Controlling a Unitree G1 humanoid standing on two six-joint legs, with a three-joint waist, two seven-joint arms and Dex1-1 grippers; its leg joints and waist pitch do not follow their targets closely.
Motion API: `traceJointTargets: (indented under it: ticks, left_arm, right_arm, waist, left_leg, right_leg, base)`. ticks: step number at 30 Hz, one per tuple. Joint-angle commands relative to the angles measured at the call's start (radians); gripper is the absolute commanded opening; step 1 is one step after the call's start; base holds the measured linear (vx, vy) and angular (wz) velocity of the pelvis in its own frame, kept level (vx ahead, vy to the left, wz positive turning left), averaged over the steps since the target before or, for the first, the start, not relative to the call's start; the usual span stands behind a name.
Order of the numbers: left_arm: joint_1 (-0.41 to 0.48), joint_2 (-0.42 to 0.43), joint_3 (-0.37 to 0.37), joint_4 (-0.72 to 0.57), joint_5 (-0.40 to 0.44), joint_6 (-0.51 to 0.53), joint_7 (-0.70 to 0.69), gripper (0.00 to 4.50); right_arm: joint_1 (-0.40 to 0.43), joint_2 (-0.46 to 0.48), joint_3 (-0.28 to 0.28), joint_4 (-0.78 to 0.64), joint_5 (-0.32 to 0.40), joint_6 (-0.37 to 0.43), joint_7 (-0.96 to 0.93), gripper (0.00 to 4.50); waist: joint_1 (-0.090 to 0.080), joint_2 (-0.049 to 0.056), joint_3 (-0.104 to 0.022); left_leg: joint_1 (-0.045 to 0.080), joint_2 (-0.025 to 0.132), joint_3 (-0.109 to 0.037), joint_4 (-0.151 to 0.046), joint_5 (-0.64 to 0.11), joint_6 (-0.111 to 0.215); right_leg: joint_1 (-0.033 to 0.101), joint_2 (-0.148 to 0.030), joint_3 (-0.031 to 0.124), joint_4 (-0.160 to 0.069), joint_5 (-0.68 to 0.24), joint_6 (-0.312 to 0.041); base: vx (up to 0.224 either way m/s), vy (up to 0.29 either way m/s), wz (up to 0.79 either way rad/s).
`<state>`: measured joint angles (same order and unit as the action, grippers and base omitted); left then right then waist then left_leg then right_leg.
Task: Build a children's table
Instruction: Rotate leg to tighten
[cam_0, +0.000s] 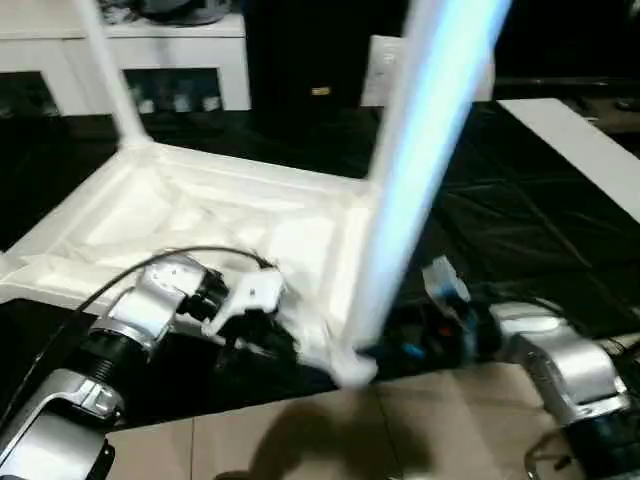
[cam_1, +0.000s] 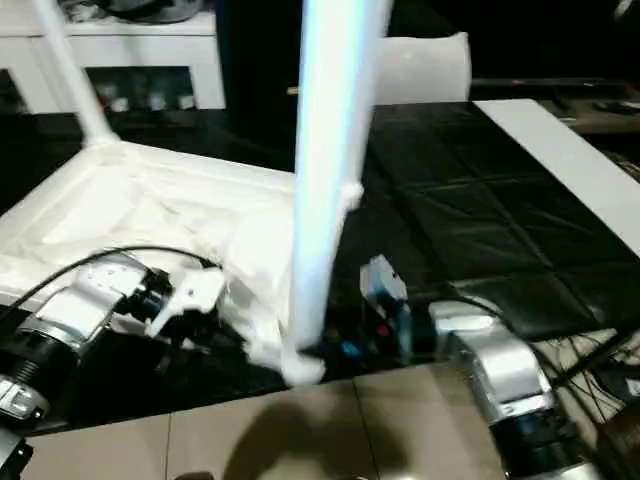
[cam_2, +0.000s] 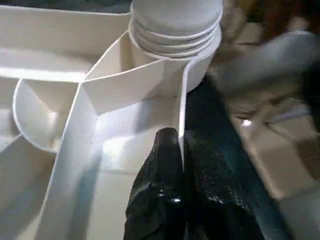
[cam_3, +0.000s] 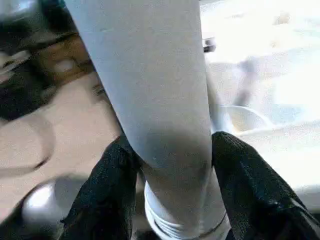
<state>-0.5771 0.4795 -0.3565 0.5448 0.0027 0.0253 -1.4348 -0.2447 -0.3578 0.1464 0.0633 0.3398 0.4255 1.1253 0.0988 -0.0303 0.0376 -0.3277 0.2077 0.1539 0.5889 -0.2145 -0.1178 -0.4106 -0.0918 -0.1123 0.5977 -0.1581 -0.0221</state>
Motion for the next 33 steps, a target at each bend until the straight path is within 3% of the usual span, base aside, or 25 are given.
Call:
traceJointTargets:
  ticks: [1, 2, 4, 5, 6, 7, 10, 12, 13, 16, 18, 19, 23, 25, 28, 33]
  left_arm:
    - [0.002, -0.118, -0.021, -0.027, -0.026, 0.044, 0.107, 0.00]
    - [0.001, -0.139, -0.011, -0.024, -0.028, 0.068, 0.146, 0.00]
    - [-0.018, -0.203, 0.013, 0.005, -0.003, 0.115, 0.294, 0.00]
    - [-0.024, -0.218, 0.016, 0.012, 0.003, 0.130, 0.324, 0.00]
    - [-0.032, -0.237, 0.029, 0.022, 0.007, 0.148, 0.365, 0.00]
    - [-0.037, -0.250, 0.038, 0.030, 0.010, 0.160, 0.395, 0.00]
    - [-0.080, -0.314, 0.095, 0.073, 0.017, 0.208, 0.542, 0.00]
    - [-0.100, -0.335, 0.120, 0.088, 0.019, 0.222, 0.603, 0.00]
    - [-0.107, -0.341, 0.127, 0.093, 0.021, 0.220, 0.621, 0.00]
    - [-0.106, -0.342, 0.131, 0.077, 0.031, 0.221, 0.618, 0.00]
    - [-0.096, -0.329, 0.118, 0.060, 0.041, 0.219, 0.598, 0.00]
    - [-0.089, -0.320, 0.112, 0.050, 0.045, 0.214, 0.584, 0.00]
    - [-0.066, -0.275, 0.089, 0.031, 0.055, 0.191, 0.521, 0.00]
    - [-0.049, -0.245, 0.079, 0.020, 0.054, 0.166, 0.475, 0.00]
    - [-0.027, -0.212, 0.069, -0.001, 0.048, 0.157, 0.409, 0.00]
    - [0.008, -0.135, 0.035, -0.036, 0.033, 0.096, 0.254, 0.00]
  right_arm:
    - [-0.025, 0.091, 0.053, -0.004, -0.008, 0.034, -0.123, 1.94]
    - [-0.032, 0.125, 0.047, 0.012, -0.027, 0.036, -0.186, 1.93]
    - [-0.065, 0.231, 0.029, 0.056, -0.074, 0.065, -0.363, 1.93]
    - [-0.076, 0.259, 0.024, 0.070, -0.088, 0.070, -0.411, 1.93]
    - [-0.088, 0.287, 0.013, 0.086, -0.098, 0.092, -0.463, 1.93]
    - [-0.097, 0.307, 0.005, 0.096, -0.105, 0.108, -0.499, 1.93]
    - [-0.155, 0.395, -0.007, 0.176, -0.152, 0.111, -0.656, 1.93]
    - [-0.171, 0.425, -0.005, 0.195, -0.161, 0.083, -0.683, 1.93]
    - [-0.176, 0.435, -0.007, 0.202, -0.163, 0.071, -0.692, 2.47]
    - [-0.178, 0.460, -0.026, 0.208, -0.170, 0.032, -0.716, 2.61]
    - [-0.175, 0.458, -0.028, 0.199, -0.181, 0.013, -0.716, 2.83]
    - [-0.171, 0.452, -0.029, 0.189, -0.186, 0.006, -0.714, 2.97]
    - [-0.144, 0.401, -0.034, 0.144, -0.180, -0.035, -0.664, 3.32]
    - [-0.124, 0.356, -0.037, 0.116, -0.173, -0.057, -0.620, 3.51]
    - [-0.099, 0.296, -0.044, 0.089, -0.167, -0.083, -0.549, 3.84]
    - [-0.055, 0.156, -0.061, 0.038, -0.130, -0.092, -0.370, 4.28]
  waist:
    - [-0.011, -0.005, -0.043]
    - [-0.016, 0.002, -0.043]
    - [-0.034, 0.003, -0.040]
    - [-0.054, 0.005, -0.043]
    - [-0.058, 0.009, -0.043]
    - [-0.065, 0.007, -0.044]
    - [-0.077, 0.009, -0.045]
    - [-0.076, 0.005, -0.049]
    - [-0.073, 0.008, -0.049]
    - [-0.070, 0.007, -0.053]
    - [-0.065, 0.011, -0.057]
    - [-0.062, 0.008, -0.059]
    - [-0.055, 0.007, -0.062]
    - [-0.055, 0.012, -0.064]
    - [-0.055, 0.010, -0.064]
    - [-0.051, 0.009, -0.058]
  left_leg:
    - [-0.013, 0.008, 0.005, -0.075, -0.221, 0.003]
    - [-0.013, 0.007, 0.004, -0.076, -0.230, 0.000]
    - [-0.014, 0.005, 0.001, -0.075, -0.259, -0.006]
    - [-0.008, 0.003, -0.006, -0.073, -0.297, -0.008]
    - [-0.010, 0.004, -0.008, -0.075, -0.302, -0.002]
    - [-0.015, 0.005, -0.008, -0.077, -0.299, 0.004]
    - [-0.014, 0.002, -0.008, -0.076, -0.291, 0.012]
    - [-0.007, 0.003, -0.006, -0.074, -0.273, 0.020]
    - [-0.011, 0.008, -0.004, -0.077, -0.251, 0.030]
    - [-0.018, 0.011, -0.002, -0.080, -0.201, 0.037]
    - [-0.019, 0.014, 0.001, -0.078, -0.144, 0.045]
    - [-0.019, 0.015, 0.004, -0.076, -0.113, 0.052]
    - [-0.022, 0.014, 0.006, -0.073, -0.037, 0.073]
    - [-0.021, 0.014, 0.007, -0.071, -0.019, 0.088]
    - [-0.021, 0.016, 0.008, -0.070, -0.024, 0.098]
    - [-0.019, 0.019, 0.011, -0.073, -0.086, 0.097]
  right_leg:
    - [0.053, -0.056, 0.040, -0.109, -0.598, -0.023]
    - [0.053, -0.056, 0.037, -0.112, -0.609, -0.017]
    - [0.050, -0.053, 0.030, -0.121, -0.630, -0.005]
    - [0.053, -0.055, 0.017, -0.128, -0.651, 0.001]
    - [0.057, -0.056, 0.015, -0.131, -0.642, 0.000]
    - [0.060, -0.055, 0.015, -0.131, -0.627, 0.000]
    - [0.054, -0.053, 0.019, -0.129, -0.591, -0.022]
    - [0.051, -0.056, 0.024, -0.126, -0.562, -0.038]
    - [0.051, -0.056, 0.031, -0.121, -0.518, -0.055]
    - [0.058, -0.056, 0.041, -0.104, -0.425, -0.083]
    - [0.063, -0.056, 0.048, -0.086, -0.319, -0.123]
    - [0.064, -0.056, 0.050, -0.081, -0.268, -0.141]
    - [0.071, -0.055, 0.052, -0.066, -0.158, -0.174]
    - [0.074, -0.053, 0.052, -0.059, -0.100, -0.197]
    - [0.076, -0.054, 0.054, -0.056, -0.078, -0.211]
    - [0.073, -0.055, 0.055, -0.066, -0.165, -0.204]
  base:
    - [0.000, 0.000, 0.00]
    - [0.000, 0.000, 0.00]
    - [0.000, 0.000, 0.00]
    - [0.000, 0.000, 0.00]
    - [0.000, 0.000, 0.00]
    - [0.000, 0.000, 0.00]
    - [0.000, 0.000, 0.00]
    - [0.000, 0.000, 0.00]
    - [0.000, 0.000, 0.00]
    - [0.000, 0.000, 0.00]
    - [0.000, 0.000, 0.00]
    - [0.000, 0.000, 0.00]
    - [0.000, 0.000, 0.00]
    - [0.000, 0.000, 0.00]
    - [0.000, 0.000, 0.00]
    - [0.000, 0.000, 0.00]
